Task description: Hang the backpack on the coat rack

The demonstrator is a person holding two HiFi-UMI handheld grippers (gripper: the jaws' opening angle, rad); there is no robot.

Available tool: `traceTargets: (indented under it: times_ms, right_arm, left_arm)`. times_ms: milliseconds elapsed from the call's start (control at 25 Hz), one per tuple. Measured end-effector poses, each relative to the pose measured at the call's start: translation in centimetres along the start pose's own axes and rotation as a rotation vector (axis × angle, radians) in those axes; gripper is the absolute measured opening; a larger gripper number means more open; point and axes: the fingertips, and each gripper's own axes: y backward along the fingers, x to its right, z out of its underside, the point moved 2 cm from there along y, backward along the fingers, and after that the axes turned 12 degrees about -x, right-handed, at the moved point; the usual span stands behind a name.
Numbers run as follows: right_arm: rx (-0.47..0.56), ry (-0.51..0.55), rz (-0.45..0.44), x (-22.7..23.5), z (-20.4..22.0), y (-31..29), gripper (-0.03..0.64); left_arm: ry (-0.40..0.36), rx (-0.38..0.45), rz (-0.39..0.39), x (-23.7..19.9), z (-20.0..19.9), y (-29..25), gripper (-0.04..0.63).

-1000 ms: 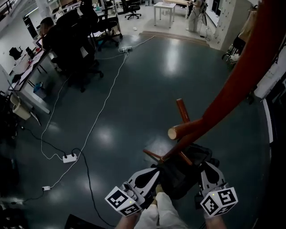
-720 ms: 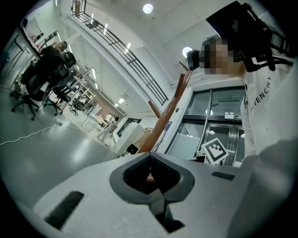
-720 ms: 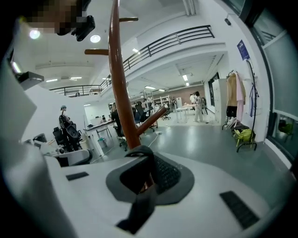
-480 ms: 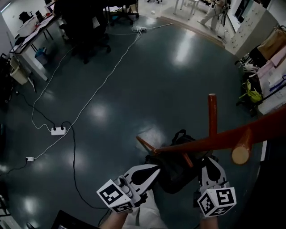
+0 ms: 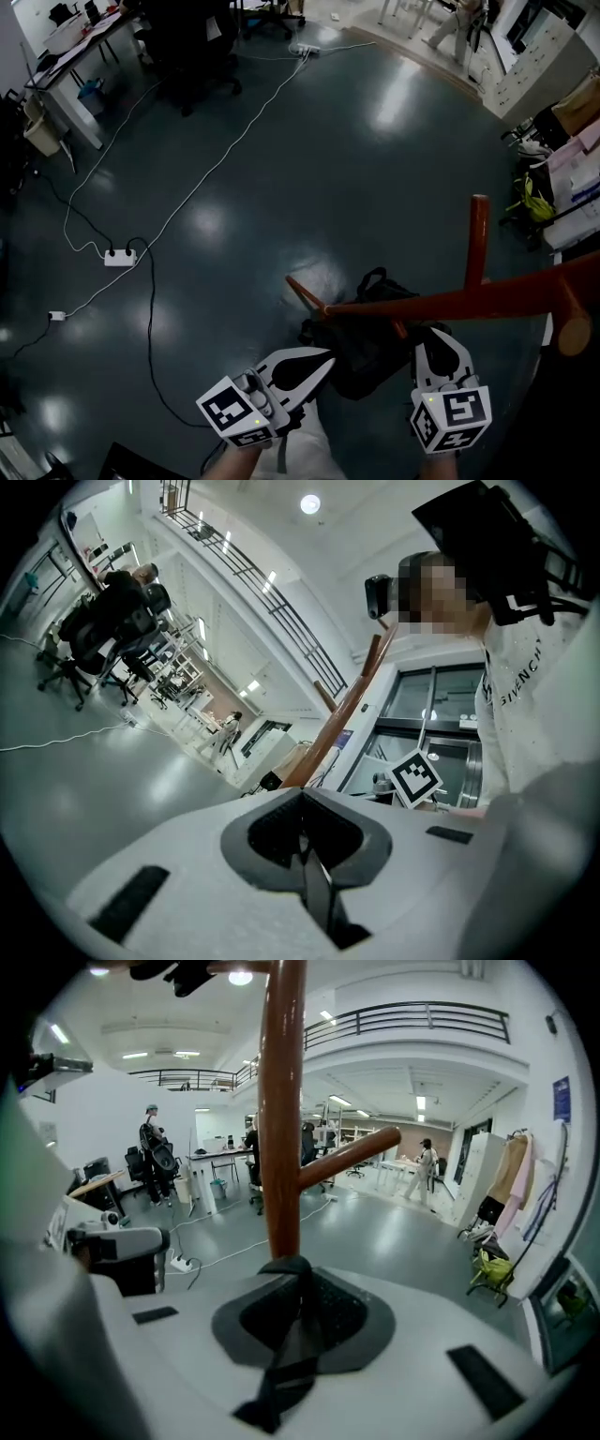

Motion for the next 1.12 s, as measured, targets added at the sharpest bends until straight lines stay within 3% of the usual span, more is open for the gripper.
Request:
traceTargets:
  times_ms: [360,640,960,1120]
  right_arm:
    - [-0.084,0.166,-0.013,-1.7,-0.3,-0.3,0.034]
    - [-0.121,0.221,-0.001,-1.4,-0.2,0.0,0.055]
    - [-0.004,0.17,-0.058,-1.5,-1.5,2.7,0.071]
    - [0.031,0.104,-0.133,-2.1,-0.8,3.8,0.071]
  left_arm:
    - [0.01,0.01,-0.004,-0.3,-0.1,0.5,0.009]
    - [0.014,0.022,-0.017,-0.1,0.0,1.2,0.009]
    - [0.022,0.035,-0.036,0.4,0.5,2.0,0.009]
    - [0.009,0.033,-0.029,1.4,0.4,2.0,0.009]
